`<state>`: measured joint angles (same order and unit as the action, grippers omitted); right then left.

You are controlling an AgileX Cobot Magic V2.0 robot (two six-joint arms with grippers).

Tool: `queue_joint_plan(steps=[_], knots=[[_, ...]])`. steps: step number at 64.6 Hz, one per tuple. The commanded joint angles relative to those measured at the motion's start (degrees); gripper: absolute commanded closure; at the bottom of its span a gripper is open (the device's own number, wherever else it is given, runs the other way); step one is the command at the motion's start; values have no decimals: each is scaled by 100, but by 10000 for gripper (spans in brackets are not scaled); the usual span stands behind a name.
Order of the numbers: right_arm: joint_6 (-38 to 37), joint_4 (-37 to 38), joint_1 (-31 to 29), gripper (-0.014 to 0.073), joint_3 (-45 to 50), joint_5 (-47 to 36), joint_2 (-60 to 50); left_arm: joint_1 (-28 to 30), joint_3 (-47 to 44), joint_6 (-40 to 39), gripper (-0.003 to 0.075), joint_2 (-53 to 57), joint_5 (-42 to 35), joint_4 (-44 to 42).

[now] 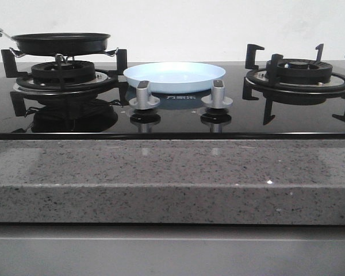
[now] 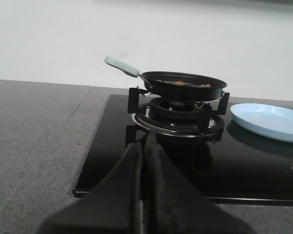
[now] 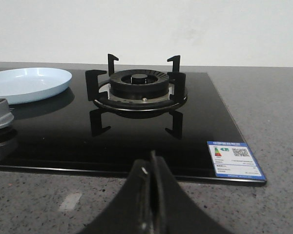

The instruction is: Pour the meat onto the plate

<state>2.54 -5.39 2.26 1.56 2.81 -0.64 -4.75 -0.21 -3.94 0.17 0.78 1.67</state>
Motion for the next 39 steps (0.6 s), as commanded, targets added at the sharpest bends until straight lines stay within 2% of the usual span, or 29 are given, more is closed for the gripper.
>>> queue_joint_plan(steps=[1, 39], knots=[[42, -16, -37, 662, -36, -488, -92, -34, -34, -26, 741, 94, -463, 11], [42, -16, -37, 662, -36, -494, -92, -34, -34, -26, 741, 94, -538, 11]])
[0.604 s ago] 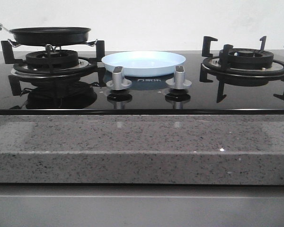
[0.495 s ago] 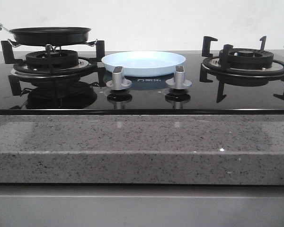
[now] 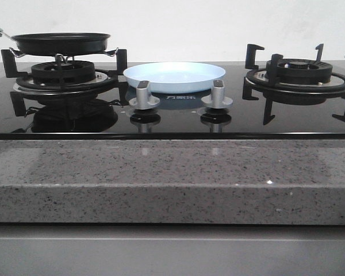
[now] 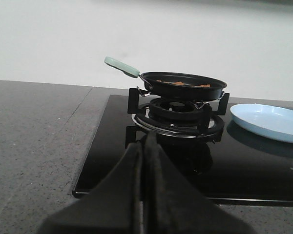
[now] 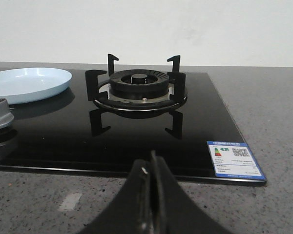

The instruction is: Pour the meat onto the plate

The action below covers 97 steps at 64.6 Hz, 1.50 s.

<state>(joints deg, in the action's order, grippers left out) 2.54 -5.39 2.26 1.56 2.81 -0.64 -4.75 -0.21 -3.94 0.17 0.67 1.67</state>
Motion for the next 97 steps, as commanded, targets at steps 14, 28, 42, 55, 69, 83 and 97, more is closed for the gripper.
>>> queue_joint_plan(steps=[14, 28, 42, 55, 69, 83, 97], knots=[[42, -16, -37, 662, -36, -494, -92, -34, -24, -26, 741, 94, -685, 11], [42, -57, -37, 662, -296, -600, -92, -34, 526, -26, 741, 94, -501, 160], [42, -57, -37, 662, -1362, 679, 88, -34, 1729, -26, 741, -283, 465, 98], [42, -57, -37, 662, -2463, 1509, 858, -34, 2858, -17, 741, -1186, 1705, -355], [42, -57, -37, 662, -3360, 2240, 2073, -34, 3581, -17, 741, -2134, 2418, -272], [42, -57, -37, 662, -3399, 2079, 2770, -34, 3570, -17, 741, -2690, 2385, -231], [42, -57, -37, 593, -3399, 2137, 3054, -34, 3570, -17, 694, -3078, 2373, -231]])
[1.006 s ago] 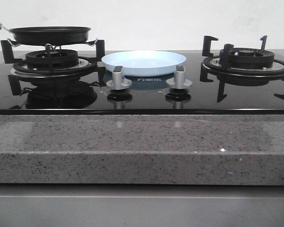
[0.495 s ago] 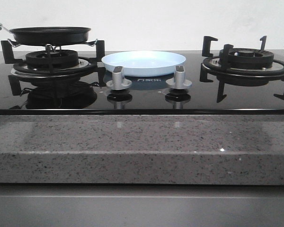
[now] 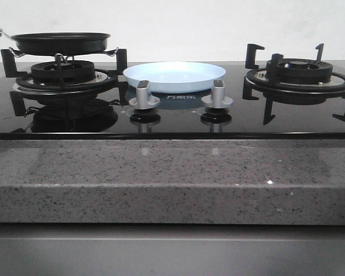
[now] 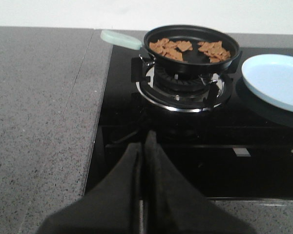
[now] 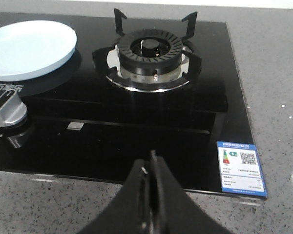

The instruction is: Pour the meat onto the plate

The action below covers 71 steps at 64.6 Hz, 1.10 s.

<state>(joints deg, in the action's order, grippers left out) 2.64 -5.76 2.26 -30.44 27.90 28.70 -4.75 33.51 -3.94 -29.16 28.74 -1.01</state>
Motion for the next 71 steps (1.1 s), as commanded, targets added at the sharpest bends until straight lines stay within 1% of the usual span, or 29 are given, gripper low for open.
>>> queue_joint_plan(steps=[1, 3, 5, 6, 7, 11, 12, 15, 17, 23, 30, 35, 40, 45, 51, 55, 71], knots=[[32, -20, -37, 572, -199, -372, 127, -34, 198, -17, 664, -160, -435, 38], [32, -20, -37, 508, -199, -372, 149, -34, 198, -17, 617, -189, -446, 38], [32, -20, -37, 447, -199, -372, 156, -34, 198, -17, 545, -203, -446, 38], [32, -20, -37, 397, -199, -372, 156, -34, 198, -17, 514, -213, -446, 38], [32, -20, -37, 363, -199, -372, 160, -34, 198, -17, 465, -213, -446, 38], [32, -20, -37, 214, -199, -372, 162, -34, 198, -17, 335, -213, -457, 38], [32, -20, -37, 174, -199, -372, 162, -34, 198, -17, 314, -213, -457, 38], [32, -48, -37, 106, -199, -372, 162, -34, 198, -17, 267, -213, -457, 38], [32, -129, -37, 85, -199, -379, 162, -34, 198, -17, 257, -213, -457, 38], [32, -413, -37, 100, -297, -310, 221, -34, 198, -17, 261, -213, -457, 49], [37, -529, -37, 129, -703, 130, 509, -34, 198, -17, 261, -213, -457, 101], [57, -536, -37, 131, -1051, 403, 890, -34, 198, -17, 261, -213, -468, 101], [228, -596, -31, 131, -1423, 618, 1273, -34, 198, -17, 261, -213, -468, 101], [595, -873, 67, 131, -1774, 826, 1702, -34, 198, -17, 261, -213, -503, 101], [952, -1268, 253, 131, -2125, 892, 2244, -34, 198, -17, 261, -213, -516, 101], [1094, -1386, 386, 131, -2385, 903, 2596, -34, 198, -17, 261, -213, -516, 101], [1096, -1440, 719, 131, -3485, 982, 3982, -34, 198, -17, 261, -213, -516, 101]])
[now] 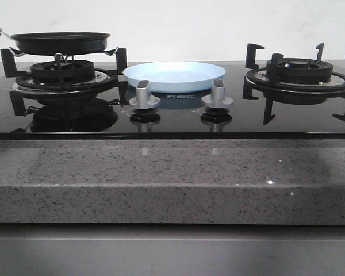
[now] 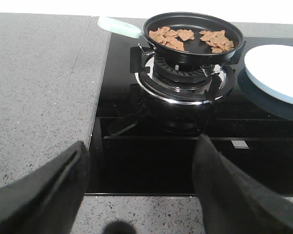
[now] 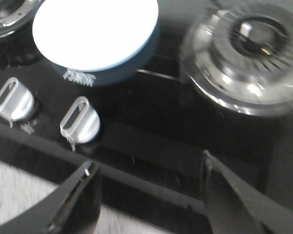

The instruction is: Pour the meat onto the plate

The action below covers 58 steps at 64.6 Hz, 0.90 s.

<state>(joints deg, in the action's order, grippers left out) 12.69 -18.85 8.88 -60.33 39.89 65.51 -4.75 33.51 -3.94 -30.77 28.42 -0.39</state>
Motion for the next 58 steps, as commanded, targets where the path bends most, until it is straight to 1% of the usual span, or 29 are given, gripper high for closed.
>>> queue_joint_plan(steps=[1, 10, 30, 52, 58], knots=[[91, -131, 72, 131, -597, -203, 423, -34, 198, -17, 261, -52, -484, 39], [91, -133, 94, 131, -1439, 56, 1341, -34, 198, -17, 261, -52, -513, 39], [200, -133, 128, 131, -3172, 907, 2941, -34, 198, -17, 261, -52, -584, 39], [240, -144, 206, 131, -4876, 1303, 4466, -34, 189, -17, 261, -52, -592, 39], [240, -272, 206, 131, -5315, 1418, 4821, -34, 189, -17, 261, -52, -592, 39]])
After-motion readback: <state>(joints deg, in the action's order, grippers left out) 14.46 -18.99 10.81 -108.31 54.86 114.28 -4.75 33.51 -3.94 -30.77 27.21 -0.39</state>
